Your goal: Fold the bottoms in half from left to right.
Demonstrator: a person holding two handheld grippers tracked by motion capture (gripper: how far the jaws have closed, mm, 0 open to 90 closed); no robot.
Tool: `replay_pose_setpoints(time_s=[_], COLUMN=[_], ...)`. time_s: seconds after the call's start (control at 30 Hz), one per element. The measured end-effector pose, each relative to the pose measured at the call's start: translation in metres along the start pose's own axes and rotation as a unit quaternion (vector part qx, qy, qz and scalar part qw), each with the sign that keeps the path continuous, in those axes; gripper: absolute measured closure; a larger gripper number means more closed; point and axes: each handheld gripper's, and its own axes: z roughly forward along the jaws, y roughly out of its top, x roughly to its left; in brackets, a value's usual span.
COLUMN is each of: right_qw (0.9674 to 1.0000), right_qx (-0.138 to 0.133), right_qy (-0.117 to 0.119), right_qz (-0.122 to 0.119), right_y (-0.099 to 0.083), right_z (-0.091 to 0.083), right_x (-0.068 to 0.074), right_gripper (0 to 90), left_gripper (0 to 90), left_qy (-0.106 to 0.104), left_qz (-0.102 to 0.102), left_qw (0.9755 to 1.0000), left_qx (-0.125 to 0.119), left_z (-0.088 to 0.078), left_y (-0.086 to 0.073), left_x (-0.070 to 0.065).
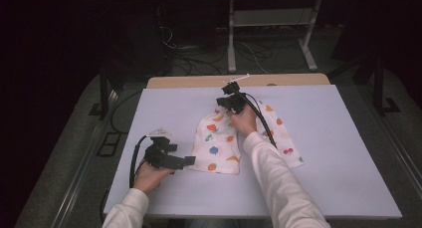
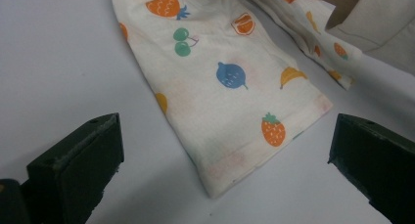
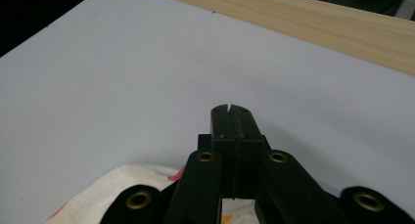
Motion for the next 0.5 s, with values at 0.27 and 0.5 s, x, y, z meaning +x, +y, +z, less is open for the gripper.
replay_pose_setpoints(time_s=[0.27, 0.5], right_qw=[0.9999, 0.9999], right_qx=[0.0, -0.001], right_qy=[-0.006, -0.006], right_qz=[-0.009, -0.009], right_y=[0.0, -0.001], right_z=[-0.002, -0.001], right_x=[0.0, 0.001], right_gripper=[88.8, 88.8], left_gripper=[0.1, 4.4], left_qy=[-0.008, -0.021], left_qz=[-0.023, -0.028], left_qw=[0.9994, 0.9985], left_qx=[0.025, 0.041], left_z=[0.008, 0.013], left_y=[-0.002, -0.007], left_x=[0.001, 0.0])
